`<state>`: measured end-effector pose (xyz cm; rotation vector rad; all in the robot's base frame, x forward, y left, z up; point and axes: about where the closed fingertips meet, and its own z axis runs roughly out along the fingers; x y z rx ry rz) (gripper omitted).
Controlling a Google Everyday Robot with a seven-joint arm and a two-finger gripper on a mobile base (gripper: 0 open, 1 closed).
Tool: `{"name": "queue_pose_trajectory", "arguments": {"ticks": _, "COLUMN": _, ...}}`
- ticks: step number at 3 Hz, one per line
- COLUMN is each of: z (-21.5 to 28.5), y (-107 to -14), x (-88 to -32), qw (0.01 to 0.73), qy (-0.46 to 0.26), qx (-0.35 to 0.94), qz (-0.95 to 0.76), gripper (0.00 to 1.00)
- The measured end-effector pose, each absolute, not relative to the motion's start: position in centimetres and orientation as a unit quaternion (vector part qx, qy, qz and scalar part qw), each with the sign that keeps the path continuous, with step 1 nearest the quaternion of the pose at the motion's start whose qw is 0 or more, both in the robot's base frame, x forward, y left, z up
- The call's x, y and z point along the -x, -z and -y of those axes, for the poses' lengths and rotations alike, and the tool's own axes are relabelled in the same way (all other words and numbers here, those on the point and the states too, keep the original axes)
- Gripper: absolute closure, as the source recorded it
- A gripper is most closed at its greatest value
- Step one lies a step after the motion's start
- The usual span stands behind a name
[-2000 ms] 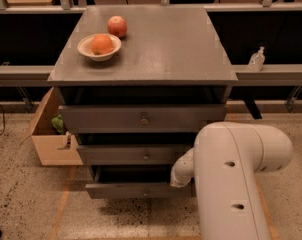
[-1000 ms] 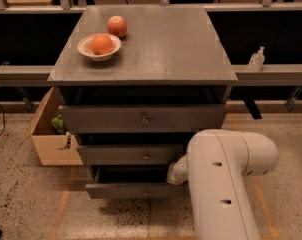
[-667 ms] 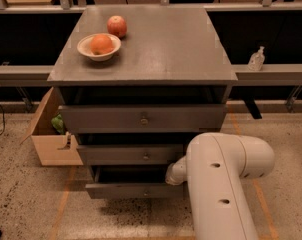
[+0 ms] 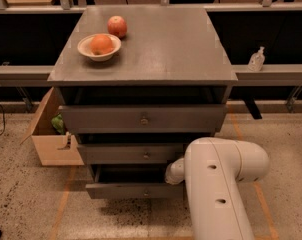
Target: Open bottom drawer
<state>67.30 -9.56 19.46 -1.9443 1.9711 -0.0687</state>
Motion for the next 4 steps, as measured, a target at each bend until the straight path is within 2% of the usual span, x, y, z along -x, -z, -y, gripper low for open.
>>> {"name": "queue_pose_trajectory", "arguments": {"ticks": 4, "z": 9.94, "y": -17.94, "x": -68.43, "qw": 0.175, "qy": 0.025, "qx": 0.688, "qz": -0.704, "gripper": 1.0}}
